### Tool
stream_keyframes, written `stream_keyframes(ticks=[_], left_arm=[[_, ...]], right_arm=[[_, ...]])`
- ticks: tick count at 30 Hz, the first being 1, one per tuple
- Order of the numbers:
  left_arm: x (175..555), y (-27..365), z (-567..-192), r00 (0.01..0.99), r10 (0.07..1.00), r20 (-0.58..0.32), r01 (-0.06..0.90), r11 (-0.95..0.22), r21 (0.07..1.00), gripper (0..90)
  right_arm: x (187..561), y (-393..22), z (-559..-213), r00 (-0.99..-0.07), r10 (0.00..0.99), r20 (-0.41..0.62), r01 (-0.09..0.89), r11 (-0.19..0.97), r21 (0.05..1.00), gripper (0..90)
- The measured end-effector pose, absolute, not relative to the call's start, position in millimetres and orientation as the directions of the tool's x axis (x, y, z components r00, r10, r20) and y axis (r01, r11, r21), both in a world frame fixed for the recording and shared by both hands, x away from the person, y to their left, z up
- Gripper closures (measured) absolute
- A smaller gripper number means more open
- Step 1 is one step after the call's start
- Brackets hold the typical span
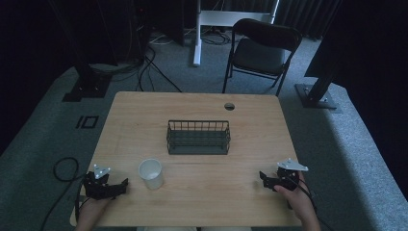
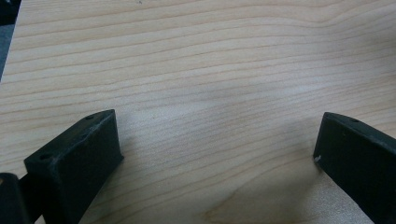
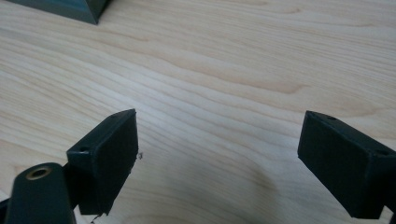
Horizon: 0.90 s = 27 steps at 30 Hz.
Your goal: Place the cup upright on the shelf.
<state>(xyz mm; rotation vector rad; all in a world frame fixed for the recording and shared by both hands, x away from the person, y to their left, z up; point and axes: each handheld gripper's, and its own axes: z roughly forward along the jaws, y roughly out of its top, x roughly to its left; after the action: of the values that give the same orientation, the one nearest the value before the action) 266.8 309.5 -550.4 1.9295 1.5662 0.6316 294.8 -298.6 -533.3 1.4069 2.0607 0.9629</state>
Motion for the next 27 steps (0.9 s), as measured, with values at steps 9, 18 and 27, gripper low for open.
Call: stream_keyframes(ticks=[9,18,27], left_arm=[[266.8,309.5,-550.4,0.203,0.979,0.007,0.710,-0.152,0.687,0.7],[266.8,309.6,-550.4,0.204,0.979,0.007,0.711,-0.153,0.687,0.7],[266.8,309.6,-550.4,0.204,0.979,0.007,0.710,-0.153,0.687,0.7]], right_arm=[[297.2,-284.8,-529.0,-0.404,0.914,0.018,0.586,0.243,0.773,12.0],[298.9,-268.8,-527.8,-0.443,0.896,0.020,0.572,0.265,0.777,11.9],[300.1,-253.0,-523.3,-0.483,0.875,0.032,0.550,0.275,0.789,11.9]])
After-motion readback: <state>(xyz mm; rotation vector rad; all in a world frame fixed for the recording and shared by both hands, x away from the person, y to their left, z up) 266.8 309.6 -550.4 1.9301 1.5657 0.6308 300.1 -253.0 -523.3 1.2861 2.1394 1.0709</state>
